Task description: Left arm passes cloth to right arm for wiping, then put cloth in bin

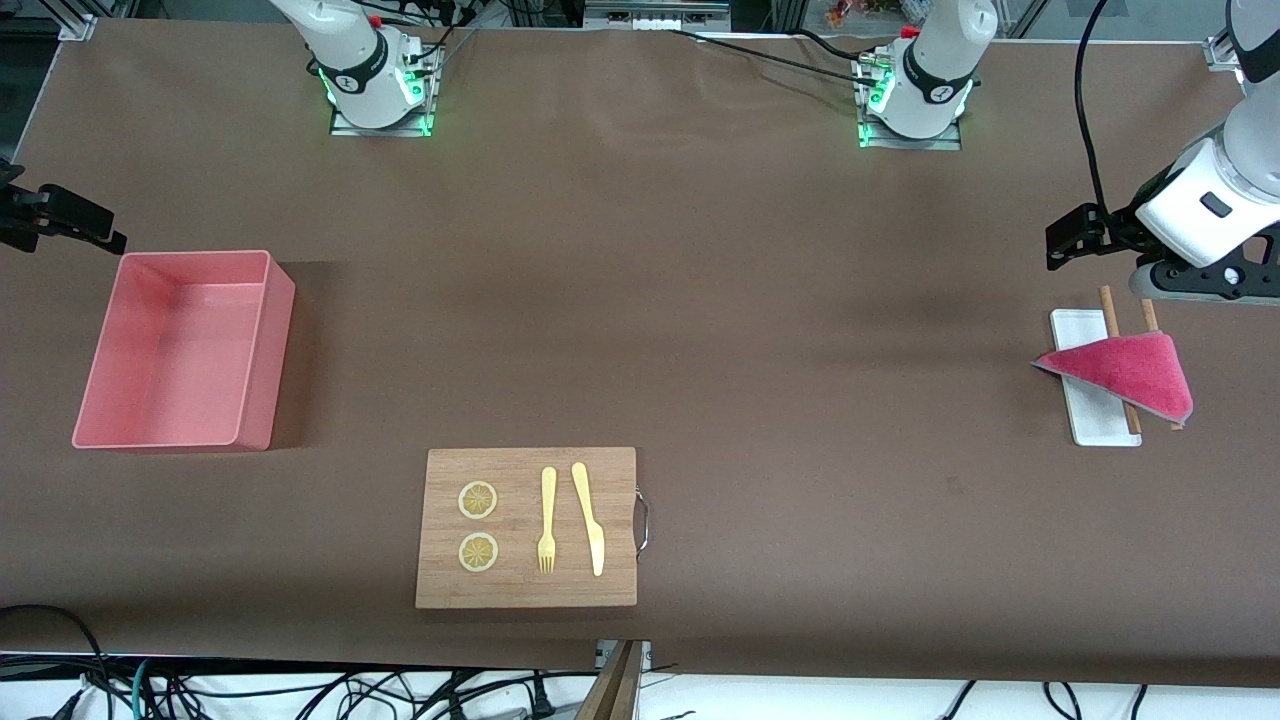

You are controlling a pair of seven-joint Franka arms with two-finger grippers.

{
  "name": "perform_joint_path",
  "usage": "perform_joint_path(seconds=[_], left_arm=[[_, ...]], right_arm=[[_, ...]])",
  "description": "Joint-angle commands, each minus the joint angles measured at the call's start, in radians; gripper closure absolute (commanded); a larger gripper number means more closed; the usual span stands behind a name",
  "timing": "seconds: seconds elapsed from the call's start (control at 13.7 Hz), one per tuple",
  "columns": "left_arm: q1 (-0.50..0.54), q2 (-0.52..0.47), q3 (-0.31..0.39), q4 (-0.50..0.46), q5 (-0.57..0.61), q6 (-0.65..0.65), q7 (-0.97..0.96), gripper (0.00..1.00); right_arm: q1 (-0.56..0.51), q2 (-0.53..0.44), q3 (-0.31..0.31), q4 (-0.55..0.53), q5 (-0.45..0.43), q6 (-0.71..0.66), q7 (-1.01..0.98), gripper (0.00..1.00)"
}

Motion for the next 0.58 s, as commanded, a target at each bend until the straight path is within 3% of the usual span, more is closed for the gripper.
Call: perform_joint_path(seconds=[0.0,0.51], left_arm=[[0.001,0.013,0.001,0.025,-0.009,-0.008,0.002,0.00],[0.001,0.021,0.001,0.026,-0.006,-0.010,-0.010,0.00]], right_arm=[[-0.007,0.005,0.002,0.016,0.016,-0.011,0.007,0.00],[-0.007,0.005,0.002,0.017,0.016,-0.011,0.007,0.00]])
